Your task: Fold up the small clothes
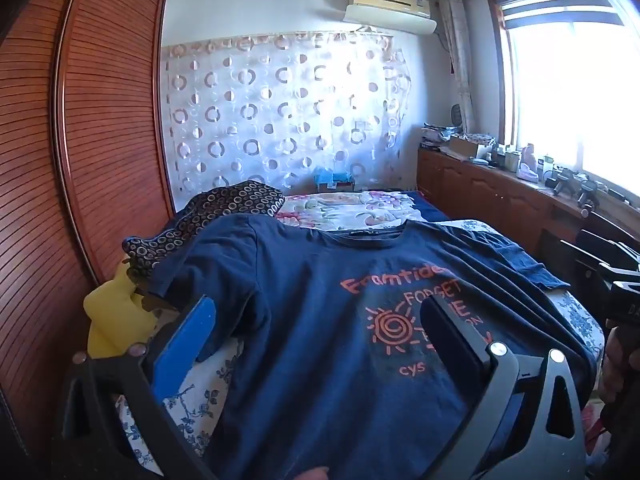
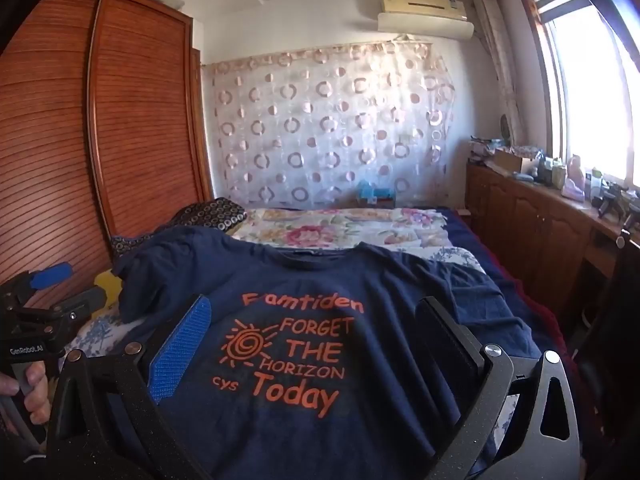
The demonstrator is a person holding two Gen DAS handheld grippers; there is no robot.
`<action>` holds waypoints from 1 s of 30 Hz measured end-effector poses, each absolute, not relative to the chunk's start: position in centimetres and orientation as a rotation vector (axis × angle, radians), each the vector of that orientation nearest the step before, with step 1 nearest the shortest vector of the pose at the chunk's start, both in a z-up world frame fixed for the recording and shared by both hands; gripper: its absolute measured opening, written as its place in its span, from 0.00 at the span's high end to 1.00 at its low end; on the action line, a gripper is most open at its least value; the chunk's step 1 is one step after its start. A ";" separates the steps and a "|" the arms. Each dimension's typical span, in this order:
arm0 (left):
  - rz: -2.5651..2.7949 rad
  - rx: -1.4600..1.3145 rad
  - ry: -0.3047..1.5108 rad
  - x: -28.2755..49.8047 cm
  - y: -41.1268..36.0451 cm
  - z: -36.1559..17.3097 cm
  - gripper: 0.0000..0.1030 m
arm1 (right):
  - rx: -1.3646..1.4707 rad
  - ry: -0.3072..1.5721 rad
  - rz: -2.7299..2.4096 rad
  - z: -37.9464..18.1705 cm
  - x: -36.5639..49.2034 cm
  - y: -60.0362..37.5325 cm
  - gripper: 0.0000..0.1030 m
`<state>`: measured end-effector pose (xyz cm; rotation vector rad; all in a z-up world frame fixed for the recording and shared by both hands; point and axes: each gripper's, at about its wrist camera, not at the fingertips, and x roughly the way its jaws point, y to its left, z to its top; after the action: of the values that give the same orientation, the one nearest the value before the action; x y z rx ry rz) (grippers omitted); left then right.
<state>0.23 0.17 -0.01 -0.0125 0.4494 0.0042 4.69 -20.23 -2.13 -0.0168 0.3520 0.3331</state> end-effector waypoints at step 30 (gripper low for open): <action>0.034 0.005 0.395 -1.0 0.3 1.1 0.00 | -0.002 0.346 0.323 -1.8 4.4 -20.5 0.00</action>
<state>-0.97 0.29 1.12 0.0052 0.3949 0.0342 4.42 -20.48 -1.83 -0.0023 0.3455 0.3229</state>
